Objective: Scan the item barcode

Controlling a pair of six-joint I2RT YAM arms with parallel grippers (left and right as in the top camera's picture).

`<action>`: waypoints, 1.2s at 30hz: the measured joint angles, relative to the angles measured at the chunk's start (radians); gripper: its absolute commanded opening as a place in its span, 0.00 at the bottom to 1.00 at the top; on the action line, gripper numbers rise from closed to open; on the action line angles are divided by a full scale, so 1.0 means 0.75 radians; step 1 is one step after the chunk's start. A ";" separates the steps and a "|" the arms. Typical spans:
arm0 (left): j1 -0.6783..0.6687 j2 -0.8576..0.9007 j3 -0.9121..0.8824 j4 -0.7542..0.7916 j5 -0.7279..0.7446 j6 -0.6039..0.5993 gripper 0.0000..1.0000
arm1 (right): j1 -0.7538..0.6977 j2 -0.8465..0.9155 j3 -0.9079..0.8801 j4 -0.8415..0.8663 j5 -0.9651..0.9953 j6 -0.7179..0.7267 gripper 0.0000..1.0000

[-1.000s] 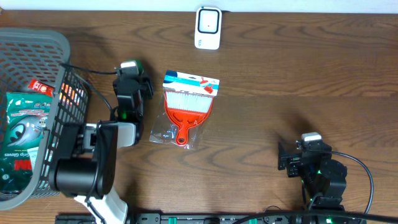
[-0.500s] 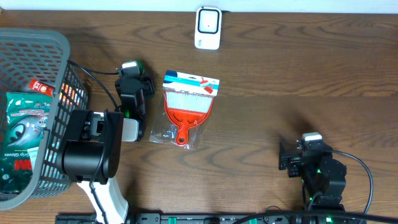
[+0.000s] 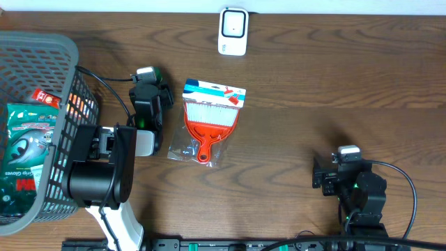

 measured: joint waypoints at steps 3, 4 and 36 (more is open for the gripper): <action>0.001 0.000 0.000 0.003 0.005 0.000 0.44 | 0.000 0.003 0.000 0.003 0.001 0.000 0.99; 0.000 0.000 -0.001 0.006 0.005 0.000 0.46 | 0.000 0.003 0.000 0.003 0.001 0.000 0.99; -0.001 0.075 -0.069 0.131 0.061 -0.025 0.81 | 0.000 0.003 0.000 0.004 0.001 0.000 0.99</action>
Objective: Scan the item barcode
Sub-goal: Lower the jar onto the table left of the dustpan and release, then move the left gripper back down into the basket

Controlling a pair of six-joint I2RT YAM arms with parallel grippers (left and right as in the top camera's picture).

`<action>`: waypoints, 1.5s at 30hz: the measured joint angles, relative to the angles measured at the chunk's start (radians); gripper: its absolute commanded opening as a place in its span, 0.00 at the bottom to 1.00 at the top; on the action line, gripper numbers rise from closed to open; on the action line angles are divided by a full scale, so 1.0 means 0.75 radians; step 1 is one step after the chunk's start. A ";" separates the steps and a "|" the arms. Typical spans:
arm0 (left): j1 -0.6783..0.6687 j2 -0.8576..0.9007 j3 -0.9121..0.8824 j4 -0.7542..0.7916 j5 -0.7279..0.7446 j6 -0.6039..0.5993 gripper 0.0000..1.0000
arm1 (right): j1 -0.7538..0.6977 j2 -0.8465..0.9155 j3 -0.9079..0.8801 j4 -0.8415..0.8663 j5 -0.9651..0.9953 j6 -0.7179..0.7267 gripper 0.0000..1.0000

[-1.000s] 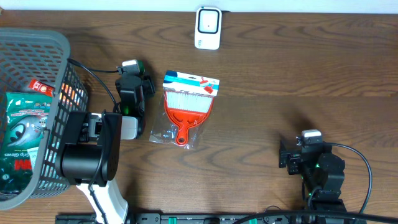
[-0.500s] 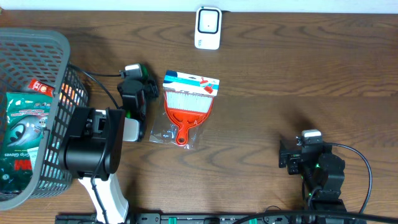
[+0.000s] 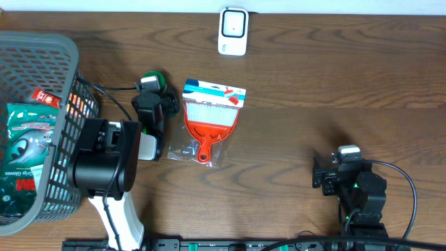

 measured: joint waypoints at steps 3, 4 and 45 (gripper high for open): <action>-0.001 -0.081 -0.012 -0.066 0.000 0.011 0.81 | 0.000 0.000 0.000 0.001 0.000 -0.001 0.99; -0.001 -0.120 -0.012 -0.097 0.003 0.021 0.81 | 0.000 0.000 0.000 0.002 0.000 -0.001 0.99; 0.235 -1.405 0.852 -1.606 -0.112 0.461 0.82 | 0.000 0.003 -0.002 0.058 -0.056 0.002 0.99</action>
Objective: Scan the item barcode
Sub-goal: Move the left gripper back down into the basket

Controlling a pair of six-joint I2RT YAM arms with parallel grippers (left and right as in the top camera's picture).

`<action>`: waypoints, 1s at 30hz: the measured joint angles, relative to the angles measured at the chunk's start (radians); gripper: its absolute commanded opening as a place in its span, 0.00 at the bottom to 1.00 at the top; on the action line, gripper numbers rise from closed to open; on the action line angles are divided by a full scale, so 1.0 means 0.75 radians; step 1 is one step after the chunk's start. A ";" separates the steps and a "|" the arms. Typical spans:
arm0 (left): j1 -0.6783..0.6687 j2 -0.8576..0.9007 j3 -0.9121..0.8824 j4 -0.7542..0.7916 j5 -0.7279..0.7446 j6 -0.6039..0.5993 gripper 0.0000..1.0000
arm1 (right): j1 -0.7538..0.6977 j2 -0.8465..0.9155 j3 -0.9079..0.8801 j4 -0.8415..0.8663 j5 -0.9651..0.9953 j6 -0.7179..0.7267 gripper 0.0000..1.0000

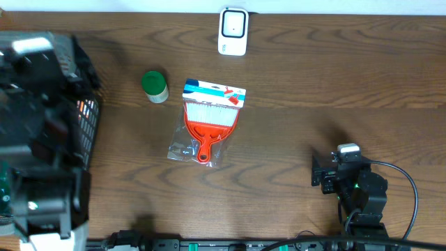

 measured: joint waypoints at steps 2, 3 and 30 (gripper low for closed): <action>0.066 0.067 0.076 -0.061 -0.001 0.017 0.82 | 0.000 0.000 0.000 0.000 -0.001 0.000 0.99; 0.107 0.106 0.109 -0.093 -0.002 0.025 0.82 | 0.000 0.000 0.000 0.000 -0.001 0.000 0.99; 0.565 0.911 0.160 -0.751 0.141 0.003 0.82 | 0.000 0.000 -0.002 0.006 -0.025 0.000 0.99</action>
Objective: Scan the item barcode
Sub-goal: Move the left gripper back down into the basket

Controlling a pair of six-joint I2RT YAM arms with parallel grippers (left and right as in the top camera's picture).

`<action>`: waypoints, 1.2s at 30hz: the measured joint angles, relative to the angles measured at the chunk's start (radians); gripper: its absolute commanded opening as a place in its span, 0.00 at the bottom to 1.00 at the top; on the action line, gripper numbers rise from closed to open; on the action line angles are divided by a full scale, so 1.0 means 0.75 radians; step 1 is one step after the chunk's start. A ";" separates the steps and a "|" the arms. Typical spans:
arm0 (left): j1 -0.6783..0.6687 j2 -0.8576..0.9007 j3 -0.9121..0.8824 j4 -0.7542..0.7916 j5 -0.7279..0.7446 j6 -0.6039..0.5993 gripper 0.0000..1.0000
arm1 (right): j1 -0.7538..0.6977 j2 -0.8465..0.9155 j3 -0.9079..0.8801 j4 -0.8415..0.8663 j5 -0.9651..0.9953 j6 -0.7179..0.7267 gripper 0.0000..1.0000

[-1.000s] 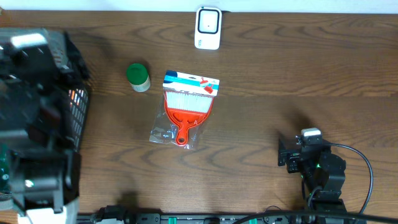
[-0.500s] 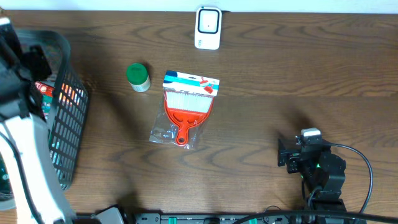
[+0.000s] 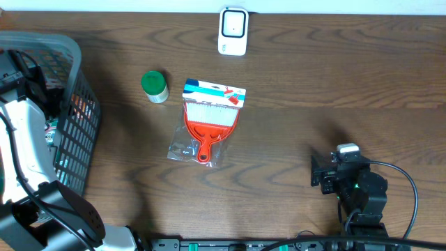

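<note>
A green-capped bottle [image 3: 154, 86] stands by itself on the wooden table. Just right of it lies a flat pack with a red dustpan and brush [image 3: 209, 120]. The white scanner [image 3: 233, 31] rests at the far edge. My left arm [image 3: 21, 139] reaches into the grey basket [image 3: 75, 66]. Its dark wrist [image 3: 31, 73] is inside the rim, and the fingers cannot be made out. My right gripper [image 3: 319, 174] sits low at the near right, far from all items, and its jaws are not readable from above.
The basket fills the left edge. Bits of packaged goods [image 3: 52, 129] show through its mesh beside the arm. The right arm's cable [image 3: 408, 188] loops at the near right corner.
The left arm was a big blurred shape high over the basket. It is now lower, reaching into the basket. The bottle, the brush pack and the right arm have not moved.
At first my left gripper was around the green-capped bottle, between the basket and the brush pack. It was still there at the second moment. By the third the bottle stood free and the arm was over the basket. Now it is inside the basket.
</note>
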 measured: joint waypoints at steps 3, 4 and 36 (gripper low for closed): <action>0.000 0.000 0.000 -0.003 0.000 -0.006 0.82 | 0.000 0.000 0.000 0.002 -0.011 0.000 0.99; 0.001 0.000 0.000 -0.003 0.000 -0.006 0.82 | 0.000 0.000 0.000 0.002 -0.013 0.000 0.99; 0.102 0.417 0.001 0.317 0.499 0.204 0.82 | 0.000 0.000 -0.001 -0.102 0.023 0.000 0.99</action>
